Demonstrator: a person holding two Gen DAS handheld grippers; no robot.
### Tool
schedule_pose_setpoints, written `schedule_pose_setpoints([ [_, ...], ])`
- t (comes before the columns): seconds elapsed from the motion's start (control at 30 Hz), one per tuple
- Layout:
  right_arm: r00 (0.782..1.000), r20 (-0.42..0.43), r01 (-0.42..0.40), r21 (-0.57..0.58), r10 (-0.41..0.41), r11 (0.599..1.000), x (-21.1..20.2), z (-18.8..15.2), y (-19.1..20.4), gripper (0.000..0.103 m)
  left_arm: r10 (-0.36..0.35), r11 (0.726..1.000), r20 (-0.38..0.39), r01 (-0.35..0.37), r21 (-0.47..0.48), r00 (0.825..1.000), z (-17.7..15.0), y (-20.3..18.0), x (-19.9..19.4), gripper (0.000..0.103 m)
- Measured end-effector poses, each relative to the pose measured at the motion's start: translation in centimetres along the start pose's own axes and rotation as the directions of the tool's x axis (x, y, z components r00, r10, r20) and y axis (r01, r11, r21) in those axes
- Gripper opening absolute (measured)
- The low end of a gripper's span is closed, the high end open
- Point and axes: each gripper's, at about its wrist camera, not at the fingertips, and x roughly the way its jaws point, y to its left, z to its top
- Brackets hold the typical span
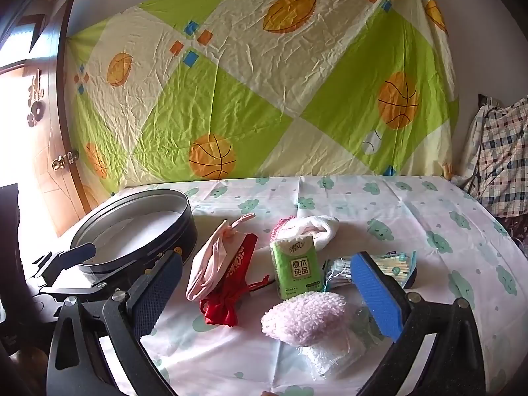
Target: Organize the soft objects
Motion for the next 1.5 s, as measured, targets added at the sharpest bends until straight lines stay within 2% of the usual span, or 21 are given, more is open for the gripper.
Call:
schedule_pose_setpoints([
  [1.5, 1.0, -0.013, -0.004, 0.036, 0.005, 0.999, 0.5, -1.8, -0.6, 0.103, 0.029, 0.999, -0.014, -0.028, 0.018, 0.999, -0.6, 0.5, 0.7, 0.103],
])
